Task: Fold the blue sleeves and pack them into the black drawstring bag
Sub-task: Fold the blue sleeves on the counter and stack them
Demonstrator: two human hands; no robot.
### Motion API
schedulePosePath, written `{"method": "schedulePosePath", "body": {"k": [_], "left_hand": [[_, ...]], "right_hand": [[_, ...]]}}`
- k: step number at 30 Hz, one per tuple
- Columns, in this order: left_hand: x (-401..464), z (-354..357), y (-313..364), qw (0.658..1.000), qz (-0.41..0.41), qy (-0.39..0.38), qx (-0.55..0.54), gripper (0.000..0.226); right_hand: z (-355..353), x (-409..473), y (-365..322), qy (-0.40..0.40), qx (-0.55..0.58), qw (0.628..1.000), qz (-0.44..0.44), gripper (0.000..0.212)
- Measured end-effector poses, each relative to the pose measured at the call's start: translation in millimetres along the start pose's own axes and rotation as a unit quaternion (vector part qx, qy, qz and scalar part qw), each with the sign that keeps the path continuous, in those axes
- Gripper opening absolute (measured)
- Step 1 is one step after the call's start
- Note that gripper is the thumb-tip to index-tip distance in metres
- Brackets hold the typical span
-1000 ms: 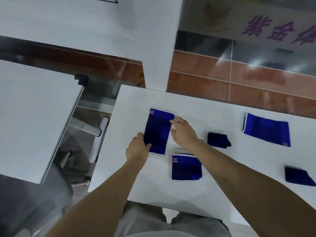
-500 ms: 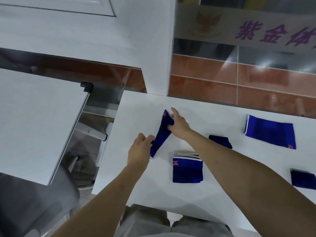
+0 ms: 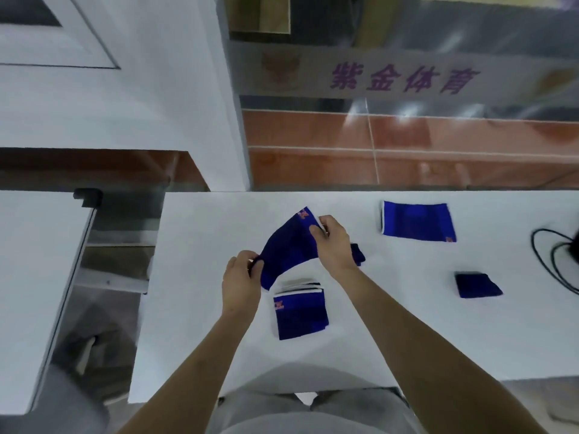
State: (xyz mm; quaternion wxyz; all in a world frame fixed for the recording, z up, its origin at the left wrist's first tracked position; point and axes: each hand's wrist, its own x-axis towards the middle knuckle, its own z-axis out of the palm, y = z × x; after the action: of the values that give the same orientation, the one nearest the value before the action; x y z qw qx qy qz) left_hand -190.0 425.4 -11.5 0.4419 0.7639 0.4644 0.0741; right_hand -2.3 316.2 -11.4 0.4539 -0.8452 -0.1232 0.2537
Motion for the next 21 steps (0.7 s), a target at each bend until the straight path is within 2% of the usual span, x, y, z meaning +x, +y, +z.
{"method": "schedulePosePath", "body": {"k": [3, 6, 12, 17, 21], "left_hand": [[1.3, 22.8, 29.7, 0.998, 0.029, -0.043, -0.02, 0.004], [-0.6, 50.1, 59.4, 0.994, 0.059, -0.082, -0.032, 0.003], [-2.5, 110.3, 115.5, 0.99, 0.065, -0.121, -0.033, 0.004], [0.5, 162.3, 165.3, 0.991, 0.044, -0.127, -0.015, 0.01], [6.0, 202.8, 192.7, 0.988, 0.05, -0.141, 0.045, 0.006]], "right_hand": [[-43.3, -8.4, 9.9, 0.043, 0.038, 0.998, 0.03, 0.005], [-87.5, -11.5, 21.5, 0.087, 0.04, 0.995, 0.028, 0.017], [-171.9, -1.3, 56.2, 0.142, 0.061, 0.987, 0.049, 0.01], [-240.3, 18.9, 93.8, 0.131, 0.035, 0.989, 0.057, 0.012], [-288.2, 36.3, 122.1, 0.105, 0.011, 0.992, 0.073, 0.013]]}}
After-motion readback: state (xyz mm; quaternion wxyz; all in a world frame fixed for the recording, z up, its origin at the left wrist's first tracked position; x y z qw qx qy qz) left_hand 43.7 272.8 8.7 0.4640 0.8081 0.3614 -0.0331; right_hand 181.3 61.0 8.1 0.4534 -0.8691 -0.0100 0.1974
